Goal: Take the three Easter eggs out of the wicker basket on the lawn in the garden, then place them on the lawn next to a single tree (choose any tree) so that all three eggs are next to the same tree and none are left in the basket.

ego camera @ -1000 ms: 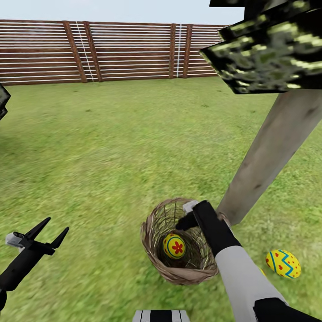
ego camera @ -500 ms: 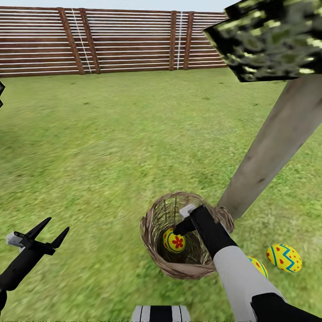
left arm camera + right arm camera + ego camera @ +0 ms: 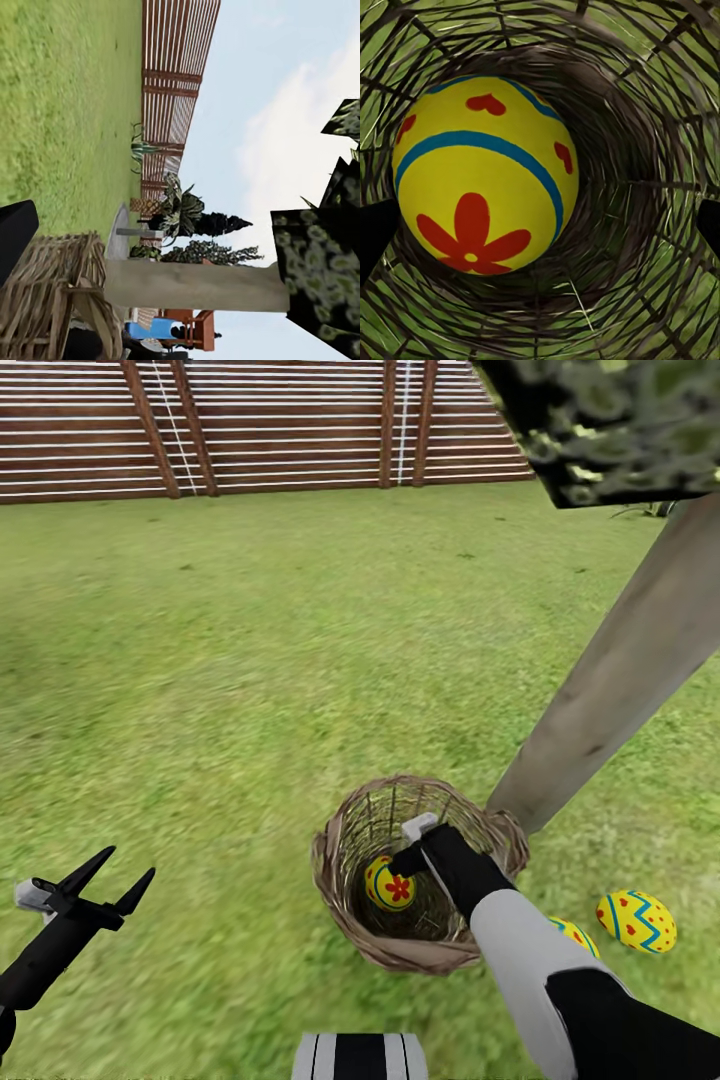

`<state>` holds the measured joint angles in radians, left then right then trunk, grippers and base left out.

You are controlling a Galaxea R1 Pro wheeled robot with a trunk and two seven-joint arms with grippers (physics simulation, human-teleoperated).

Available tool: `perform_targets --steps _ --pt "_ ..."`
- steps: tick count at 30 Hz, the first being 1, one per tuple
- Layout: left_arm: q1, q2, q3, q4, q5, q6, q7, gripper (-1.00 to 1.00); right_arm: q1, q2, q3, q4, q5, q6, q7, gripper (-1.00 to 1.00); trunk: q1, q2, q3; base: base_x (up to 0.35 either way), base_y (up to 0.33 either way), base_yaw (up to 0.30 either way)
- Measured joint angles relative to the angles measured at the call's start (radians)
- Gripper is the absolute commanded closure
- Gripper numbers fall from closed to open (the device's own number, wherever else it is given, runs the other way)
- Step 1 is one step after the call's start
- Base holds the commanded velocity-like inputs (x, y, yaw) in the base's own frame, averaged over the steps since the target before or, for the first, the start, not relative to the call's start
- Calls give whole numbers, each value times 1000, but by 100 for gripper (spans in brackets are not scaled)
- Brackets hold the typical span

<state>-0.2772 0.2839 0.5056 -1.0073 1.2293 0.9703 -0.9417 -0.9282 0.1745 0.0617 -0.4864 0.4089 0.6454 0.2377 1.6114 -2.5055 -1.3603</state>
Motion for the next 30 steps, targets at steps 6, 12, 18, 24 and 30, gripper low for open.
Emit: perform_targets --steps 6,12,18,24,30 --pt "0 0 0 1 0 0 0 -100 -16 0 0 27 -4 -19 -5 -100 3 -1 -23 0 0 0" --pt "0 1 0 1 0 0 0 -100 -17 0 0 5 -6 -24 -1 -100 4 -2 -39 0 0 0" --pt "0 -1 3 4 1 0 0 -100 -17 0 -1 -21 -7 -41 3 -100 4 -2 -39 0 0 0" --pt "0 -1 -1 4 0 -1 0 -100 -17 0 0 -27 -13 -47 16 -100 7 -4 -58 0 0 0" --pt "0 -2 -2 4 -1 -2 1 -100 -17 0 -1 -44 -15 -48 26 -100 9 -5 -81 0 0 0"
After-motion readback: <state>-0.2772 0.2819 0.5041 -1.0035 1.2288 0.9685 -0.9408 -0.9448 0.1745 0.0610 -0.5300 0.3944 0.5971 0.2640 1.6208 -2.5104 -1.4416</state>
